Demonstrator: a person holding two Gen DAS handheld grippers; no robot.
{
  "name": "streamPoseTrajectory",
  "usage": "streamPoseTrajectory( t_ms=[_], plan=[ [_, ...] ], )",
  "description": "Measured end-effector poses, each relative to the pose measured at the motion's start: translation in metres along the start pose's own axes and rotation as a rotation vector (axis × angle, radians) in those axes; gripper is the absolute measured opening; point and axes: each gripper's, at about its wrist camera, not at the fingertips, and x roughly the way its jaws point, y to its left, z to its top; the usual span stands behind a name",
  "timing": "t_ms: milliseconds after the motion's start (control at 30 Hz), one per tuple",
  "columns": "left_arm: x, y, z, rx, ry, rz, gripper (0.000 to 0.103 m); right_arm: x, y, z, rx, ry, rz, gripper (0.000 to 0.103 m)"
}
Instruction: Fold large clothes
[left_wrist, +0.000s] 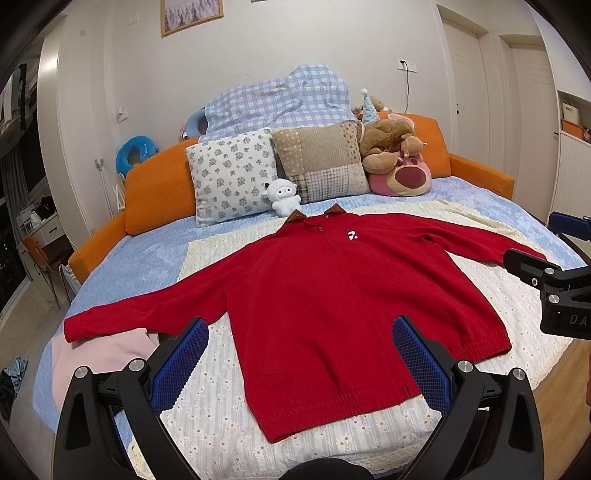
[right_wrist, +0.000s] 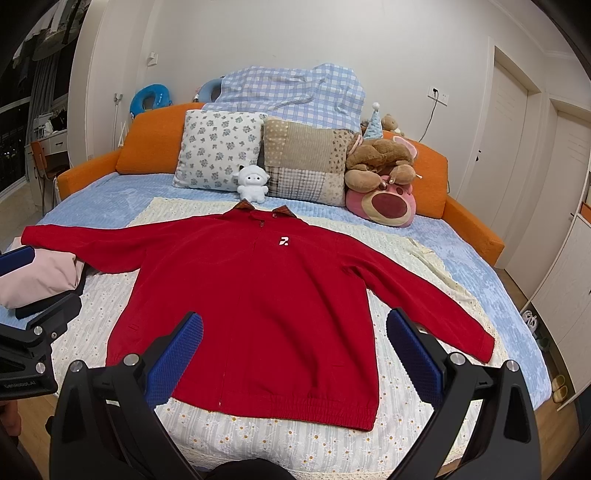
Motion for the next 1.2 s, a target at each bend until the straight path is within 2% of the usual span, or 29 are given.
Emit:
streamPoseTrajectory(
  t_ms=[333,500,633,767,833,933,1033,1067,1100,1167,1200],
  plan=[
    [0.009,-0.005,-0.002,0.009,0.025,-0.004,0.101,0.008,0.001,-0.005,0.006,0.022,-0.008,0.098],
    [0.020,-0.008,-0.001,0.016,0.051,-0.010,0.101,0.022,-0.009,-0.006,0.018,0.037,-0.023,0.098],
    [0.049,-0.020,0.010,0.034,0.089,-0.027,0.101,0.036,-0.033,-0.010,0.065,0.006,-0.054,0.098],
    [0.086,-0.043,0.027,0.092,0.117,-0.041,0.101,0.067,-0.091,-0.017,0.159,0.017,-0.112,0.098],
    [0.103,-0.055,0.041,0.121,0.111,-0.044,0.101,0.086,-0.134,-0.022,0.205,0.025,-0.158,0.098],
    [0.128,-0.078,0.067,0.136,0.074,-0.084,0.101,0.112,-0.220,-0.034,0.316,0.014,-0.172,0.098],
    [0.159,-0.097,0.088,0.115,0.097,-0.149,0.101,0.141,-0.305,-0.052,0.444,0.074,-0.224,0.098],
    [0.170,-0.104,0.093,0.111,0.103,-0.170,0.101,0.155,-0.344,-0.062,0.504,0.100,-0.240,0.094],
    [0.181,-0.112,0.097,0.114,0.104,-0.180,0.101,0.165,-0.368,-0.070,0.537,0.120,-0.250,0.082],
    [0.202,-0.129,0.101,0.133,0.098,-0.193,0.101,0.191,-0.422,-0.093,0.628,0.192,-0.286,0.067],
    [0.212,-0.138,0.103,0.144,0.098,-0.198,0.101,0.201,-0.439,-0.101,0.661,0.215,-0.290,0.066]
  ],
)
